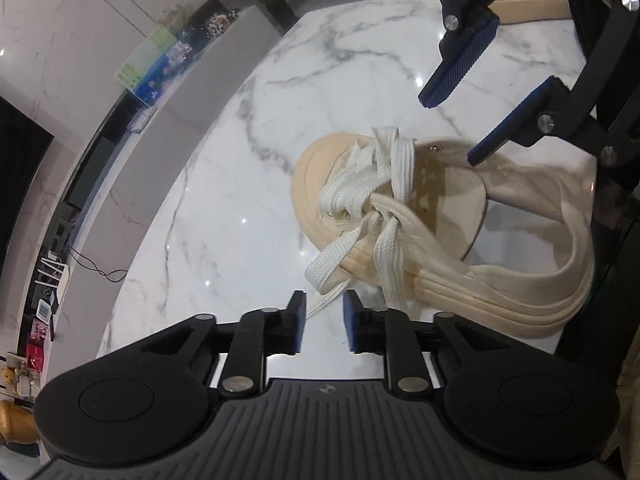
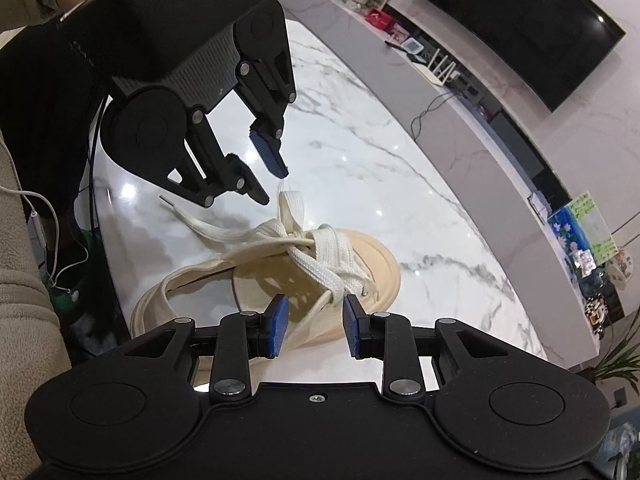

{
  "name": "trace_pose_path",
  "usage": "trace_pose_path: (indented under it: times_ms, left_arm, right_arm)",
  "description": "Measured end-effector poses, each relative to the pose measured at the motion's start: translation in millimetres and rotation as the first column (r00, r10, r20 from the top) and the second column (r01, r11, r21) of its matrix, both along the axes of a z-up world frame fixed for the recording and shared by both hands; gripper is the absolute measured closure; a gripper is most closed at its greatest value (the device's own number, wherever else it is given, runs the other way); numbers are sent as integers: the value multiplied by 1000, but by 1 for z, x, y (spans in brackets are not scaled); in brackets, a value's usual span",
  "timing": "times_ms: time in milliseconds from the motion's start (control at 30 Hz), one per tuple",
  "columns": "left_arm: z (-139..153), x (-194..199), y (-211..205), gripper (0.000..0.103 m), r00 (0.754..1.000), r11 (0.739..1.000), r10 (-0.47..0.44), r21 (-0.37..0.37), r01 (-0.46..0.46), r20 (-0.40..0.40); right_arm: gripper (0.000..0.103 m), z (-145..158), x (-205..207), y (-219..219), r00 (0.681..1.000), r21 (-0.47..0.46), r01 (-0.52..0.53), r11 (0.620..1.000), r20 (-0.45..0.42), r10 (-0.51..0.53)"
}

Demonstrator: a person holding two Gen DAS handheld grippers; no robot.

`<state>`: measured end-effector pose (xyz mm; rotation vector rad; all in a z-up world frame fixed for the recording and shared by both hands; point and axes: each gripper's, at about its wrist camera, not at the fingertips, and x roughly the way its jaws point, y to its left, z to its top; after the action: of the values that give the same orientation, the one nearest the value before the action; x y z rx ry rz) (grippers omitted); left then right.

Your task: Lace up shoes with both hands

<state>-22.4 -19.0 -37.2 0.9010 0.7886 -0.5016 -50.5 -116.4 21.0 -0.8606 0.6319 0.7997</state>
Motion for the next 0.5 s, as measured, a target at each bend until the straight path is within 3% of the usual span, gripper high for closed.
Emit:
trace_pose_path:
  times_ms: [233,300,367,500]
  left_arm:
    - [-6,11,-2,75,1000,1000,-5,-25,5,6]
    - [-6,14,-4,81,1000,999,-7,-41,7,14]
    - [-5,15,-6,94,1000,999,-10,-51,12,27]
    - [7,13,-11,97,995,995,-19,-94,28,97]
  right_arm:
    - [77,-5,6,1,1000,-5,-2,1000,-17,2]
    - [77,-6,7,1,1000,-8,0,1000,-19,0]
    - [77,-7,8,1,1000,-12,1,1000,-22,-1]
    - [77,-8,8,2,1000,-12,2,1000,-23,-3]
